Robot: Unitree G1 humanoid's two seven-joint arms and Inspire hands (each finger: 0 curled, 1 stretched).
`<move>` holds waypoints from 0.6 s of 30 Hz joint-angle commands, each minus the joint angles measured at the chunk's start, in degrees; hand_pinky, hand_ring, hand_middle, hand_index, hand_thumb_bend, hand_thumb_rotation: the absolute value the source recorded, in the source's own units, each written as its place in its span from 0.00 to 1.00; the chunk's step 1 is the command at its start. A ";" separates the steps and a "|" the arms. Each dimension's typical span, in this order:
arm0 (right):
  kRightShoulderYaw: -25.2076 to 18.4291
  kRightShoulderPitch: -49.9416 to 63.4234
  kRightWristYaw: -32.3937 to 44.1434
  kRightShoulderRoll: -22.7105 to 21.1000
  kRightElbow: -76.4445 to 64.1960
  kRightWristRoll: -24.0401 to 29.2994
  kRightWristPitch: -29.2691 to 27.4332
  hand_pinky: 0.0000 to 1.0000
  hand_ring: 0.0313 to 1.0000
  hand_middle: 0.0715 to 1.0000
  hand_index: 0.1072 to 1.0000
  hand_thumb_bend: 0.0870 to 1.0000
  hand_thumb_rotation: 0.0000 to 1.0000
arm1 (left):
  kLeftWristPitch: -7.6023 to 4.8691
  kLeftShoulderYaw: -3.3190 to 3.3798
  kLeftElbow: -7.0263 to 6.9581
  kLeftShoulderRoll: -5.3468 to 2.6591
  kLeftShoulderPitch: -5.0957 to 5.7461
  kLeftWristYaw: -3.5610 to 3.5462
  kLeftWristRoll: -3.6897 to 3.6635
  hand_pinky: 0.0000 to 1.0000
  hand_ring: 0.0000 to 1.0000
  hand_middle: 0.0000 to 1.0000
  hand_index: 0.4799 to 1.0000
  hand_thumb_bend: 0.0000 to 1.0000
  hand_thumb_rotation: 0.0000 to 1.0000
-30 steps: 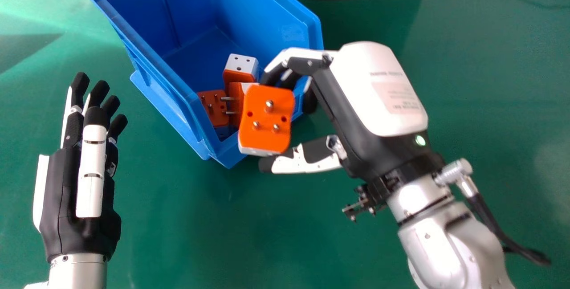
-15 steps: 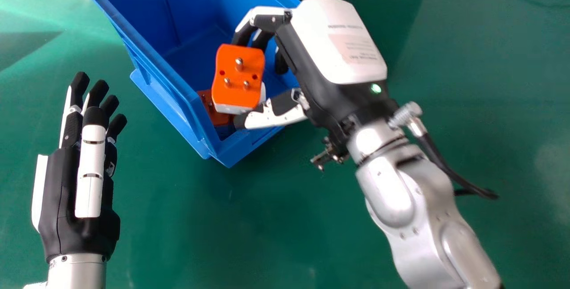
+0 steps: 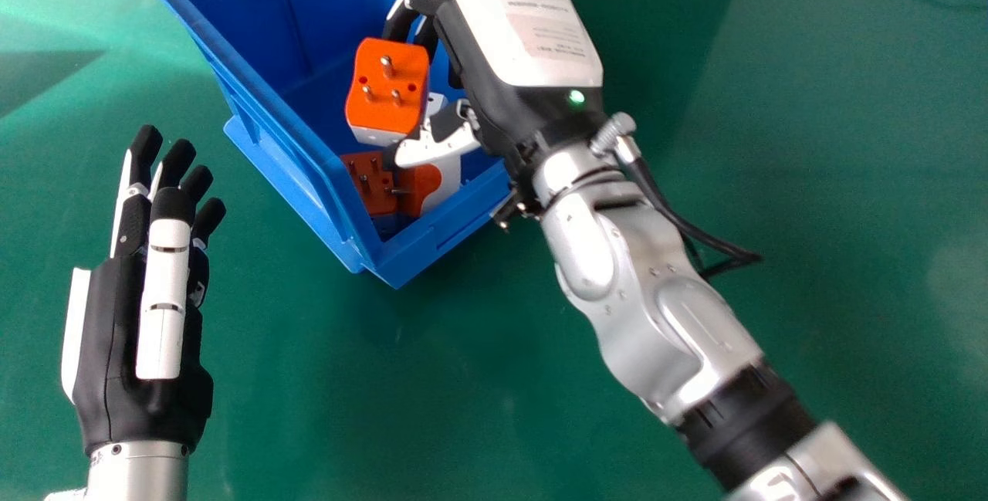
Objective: Pick all objects and put in blue box
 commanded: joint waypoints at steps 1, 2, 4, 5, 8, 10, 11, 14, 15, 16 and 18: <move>0.35 -4.58 -2.39 0.95 3.05 0.71 -1.29 0.26 0.35 0.44 0.50 0.45 0.00 | -1.04 -0.09 -1.36 0.28 0.23 -0.08 0.22 0.94 0.95 0.96 0.94 0.47 0.81; 0.43 -5.54 -2.96 1.02 4.91 1.05 -1.77 0.25 0.35 0.44 0.50 0.45 0.00 | -1.09 -0.09 -1.32 0.27 0.21 -0.09 0.21 0.94 0.95 0.96 0.94 0.46 0.81; 0.58 -7.53 -4.75 1.43 9.18 1.62 -2.54 0.25 0.35 0.45 0.50 0.45 0.00 | -1.09 -0.11 -1.38 0.20 0.20 -0.01 0.24 0.93 0.95 0.96 0.94 0.46 0.81; 0.60 -8.49 -5.67 1.70 11.32 1.90 -2.88 0.26 0.35 0.45 0.49 0.45 0.00 | -0.91 -0.17 -1.53 0.21 0.23 0.03 0.27 0.93 0.94 0.96 0.93 0.46 0.82; 0.79 -10.65 -7.10 2.36 15.85 2.69 -3.02 0.26 0.35 0.45 0.49 0.46 0.00 | -0.71 -0.37 -1.71 0.39 0.23 -0.16 0.31 0.93 0.94 0.95 0.93 0.45 0.82; 0.77 -11.60 -7.52 2.77 17.97 3.47 -3.21 0.26 0.36 0.46 0.48 0.46 0.00 | -0.61 -0.46 -1.81 0.37 0.20 -0.16 0.23 0.93 0.94 0.95 0.93 0.45 0.82; 0.84 -12.13 -7.82 2.98 19.31 3.73 -3.35 0.27 0.36 0.46 0.48 0.46 0.00 | -0.65 -0.47 -1.77 0.41 0.19 -0.19 0.20 0.93 0.94 0.95 0.93 0.45 0.83; 1.37 -13.05 -7.71 3.33 21.67 4.09 -2.81 0.28 0.37 0.47 0.47 0.46 0.00 | -0.59 -0.47 -1.82 0.45 0.29 -0.41 -0.28 0.93 0.94 0.96 0.93 0.45 0.83; 1.56 -13.15 -7.60 3.36 22.11 4.21 -2.62 0.28 0.37 0.47 0.47 0.46 0.00 | -0.62 -0.44 -1.86 0.47 0.32 -0.31 -0.14 0.93 0.94 0.96 0.93 0.45 0.83; 1.70 -13.20 -7.56 3.40 22.51 4.38 -2.45 0.28 0.37 0.47 0.47 0.46 0.00 | -0.74 -0.41 -1.81 0.49 0.34 -0.24 0.03 0.93 0.94 0.96 0.93 0.44 0.83; 2.30 -13.31 -7.94 3.22 23.39 4.37 -2.47 0.29 0.37 0.48 0.47 0.46 0.00 | -0.85 -0.33 -1.58 0.52 0.34 -0.30 -0.02 0.93 0.95 0.96 0.94 0.45 0.83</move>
